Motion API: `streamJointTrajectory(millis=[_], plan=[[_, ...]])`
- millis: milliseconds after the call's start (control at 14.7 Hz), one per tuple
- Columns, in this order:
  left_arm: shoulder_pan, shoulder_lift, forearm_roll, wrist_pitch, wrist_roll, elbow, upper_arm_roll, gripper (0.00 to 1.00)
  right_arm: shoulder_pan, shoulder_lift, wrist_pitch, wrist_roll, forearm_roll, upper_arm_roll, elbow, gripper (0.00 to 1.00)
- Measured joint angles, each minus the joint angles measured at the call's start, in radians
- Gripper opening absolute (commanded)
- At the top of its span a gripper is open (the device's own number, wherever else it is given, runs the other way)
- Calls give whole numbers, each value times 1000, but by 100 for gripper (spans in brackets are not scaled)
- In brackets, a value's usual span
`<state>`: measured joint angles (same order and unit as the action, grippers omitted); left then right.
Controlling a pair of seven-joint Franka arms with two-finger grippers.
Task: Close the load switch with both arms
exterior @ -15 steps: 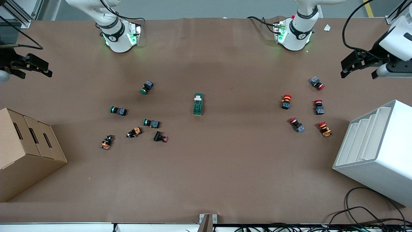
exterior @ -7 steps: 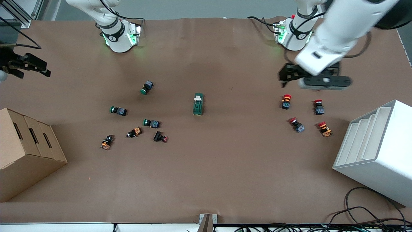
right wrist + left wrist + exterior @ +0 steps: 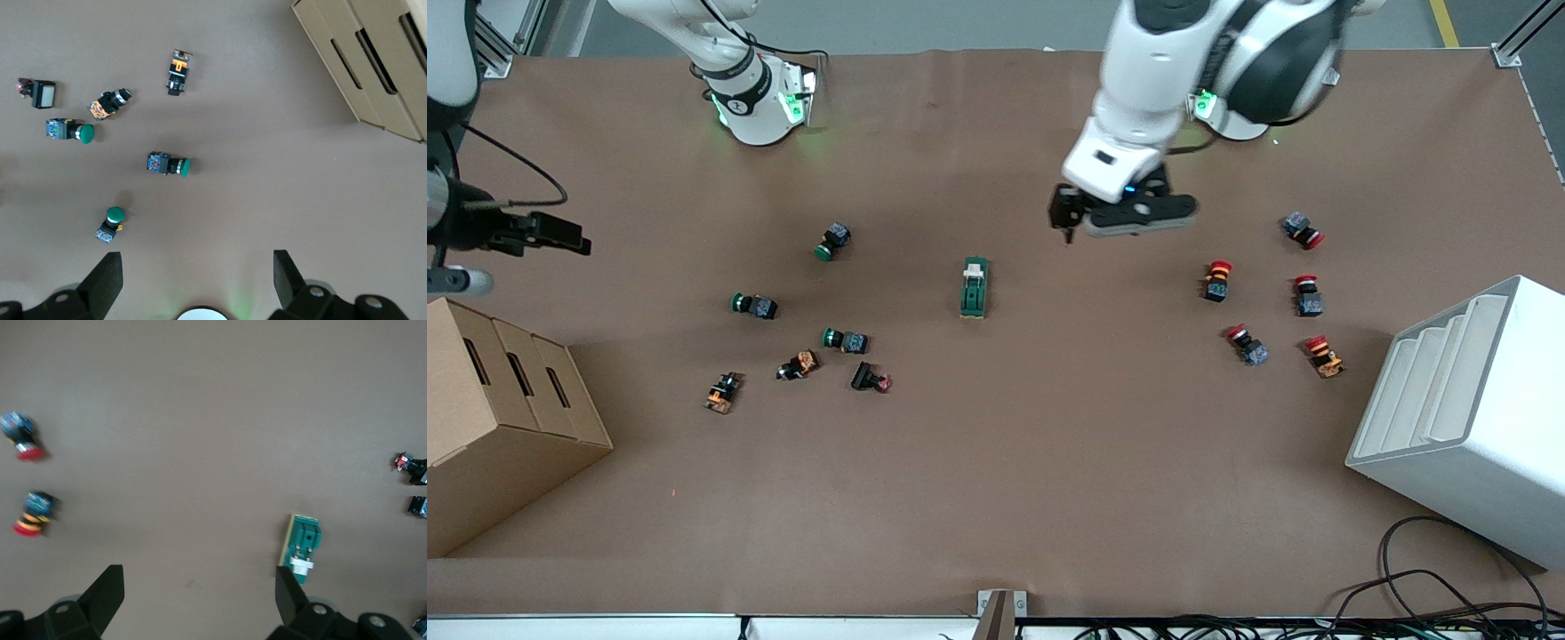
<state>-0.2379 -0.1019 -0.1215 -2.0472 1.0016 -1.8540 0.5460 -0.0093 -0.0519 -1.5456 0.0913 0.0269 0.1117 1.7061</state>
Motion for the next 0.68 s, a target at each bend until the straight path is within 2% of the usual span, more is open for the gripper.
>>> streamJointTrajectory(millis=[204, 407, 679], plan=[[-132, -73, -174, -63, 256, -24, 2, 100, 25, -7, 3, -204, 40, -4, -1, 100], [-283, -204, -413, -132, 577, -29, 3, 100, 104, -8, 2, -456, 121, -10, 2, 100], [-439, -386, -766, -152, 991, -30, 2, 100, 191, -10, -55, -660, 182, -13, 66, 100]])
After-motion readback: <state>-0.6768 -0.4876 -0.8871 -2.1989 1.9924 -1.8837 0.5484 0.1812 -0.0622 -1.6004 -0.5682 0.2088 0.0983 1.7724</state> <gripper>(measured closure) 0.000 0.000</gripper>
